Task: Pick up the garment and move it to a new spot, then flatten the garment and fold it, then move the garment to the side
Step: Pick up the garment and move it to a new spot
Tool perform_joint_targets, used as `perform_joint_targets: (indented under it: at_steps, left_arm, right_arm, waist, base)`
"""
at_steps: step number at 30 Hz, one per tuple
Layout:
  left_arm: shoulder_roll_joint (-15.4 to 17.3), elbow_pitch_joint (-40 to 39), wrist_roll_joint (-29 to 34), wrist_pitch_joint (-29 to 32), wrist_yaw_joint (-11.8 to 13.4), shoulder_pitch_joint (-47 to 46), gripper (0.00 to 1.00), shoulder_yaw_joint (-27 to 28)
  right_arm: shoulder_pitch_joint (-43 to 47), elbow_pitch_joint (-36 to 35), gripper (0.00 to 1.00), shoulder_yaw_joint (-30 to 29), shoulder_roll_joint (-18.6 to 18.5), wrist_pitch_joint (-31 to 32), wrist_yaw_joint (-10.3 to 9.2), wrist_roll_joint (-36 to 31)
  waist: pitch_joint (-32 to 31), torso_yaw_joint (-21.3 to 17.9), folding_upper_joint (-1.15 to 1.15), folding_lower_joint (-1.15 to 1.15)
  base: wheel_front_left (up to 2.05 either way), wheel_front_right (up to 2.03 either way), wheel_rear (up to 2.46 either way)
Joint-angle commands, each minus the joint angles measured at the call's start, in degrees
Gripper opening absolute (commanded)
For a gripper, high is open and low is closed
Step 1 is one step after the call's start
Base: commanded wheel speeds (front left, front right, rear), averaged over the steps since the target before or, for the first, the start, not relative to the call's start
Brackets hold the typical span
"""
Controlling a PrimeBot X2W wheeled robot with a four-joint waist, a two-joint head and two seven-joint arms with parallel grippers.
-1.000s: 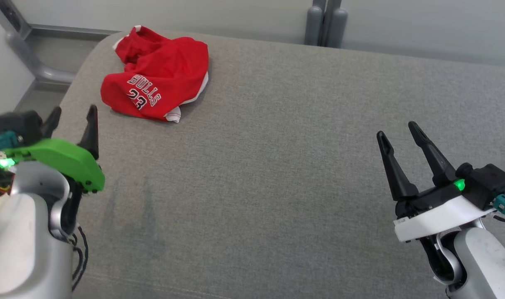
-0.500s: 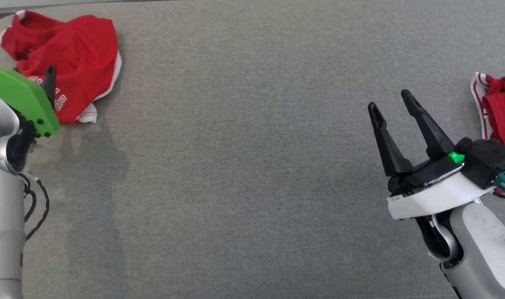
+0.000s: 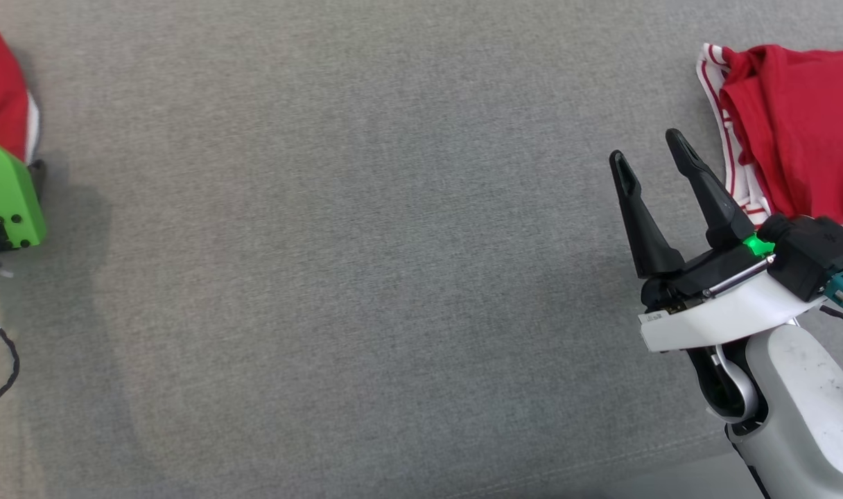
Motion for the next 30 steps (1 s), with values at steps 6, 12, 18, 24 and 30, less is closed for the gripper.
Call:
perform_joint_targets:
  at_steps: [6, 12, 18, 24, 30]
  left_arm:
    - [0.76, 5.41, 0.52, -2.18, 0.2, -1.49, 0.4, -1.02]
    - [0.24, 7.52, -0.38, -5.79, -0.16, -2.29, 0.0, -2.73]
    - [0.29, 4.0, -2.26, -9.6, -0.22, -1.58, 0.0, -8.52]
    - [1.38, -3.45, -5.47, -11.11, -0.23, -0.11, 0.0, -16.37]
    - [1.72, -13.87, -9.58, -12.2, -0.23, 1.98, 0.0, -22.48]
  right_arm:
    - [-0.74, 0.62, 1.0, 0.05, 0.37, -0.13, 0.03, 0.11]
    - [0.08, 1.55, 1.0, 0.68, 0.24, -0.13, 0.03, 0.04]
    - [1.95, 3.03, 1.0, 1.38, 0.92, -0.13, 0.03, 0.37]
    - [4.71, 4.54, 1.0, 0.34, 1.68, -0.13, 0.03, 0.53]
    - [7.3, 5.59, 1.0, -0.36, 2.13, -0.13, 0.03, 0.28]
  waist:
    - [1.2, -2.11, 0.0, -0.01]
    - [-1.65, -1.08, 0.0, -0.01]
    - [-7.86, -0.01, 0.0, -0.01]
    - [-14.18, 0.76, 0.0, -0.01]
    - [-19.54, 1.04, 0.0, -0.01]
  base:
    - [0.0, 0.0, 0.0]
    - [0.0, 0.0, 0.0]
    - [0.0, 0.0, 0.0]
    - [0.0, 0.0, 0.0]
    - [0.0, 0.0, 0.0]
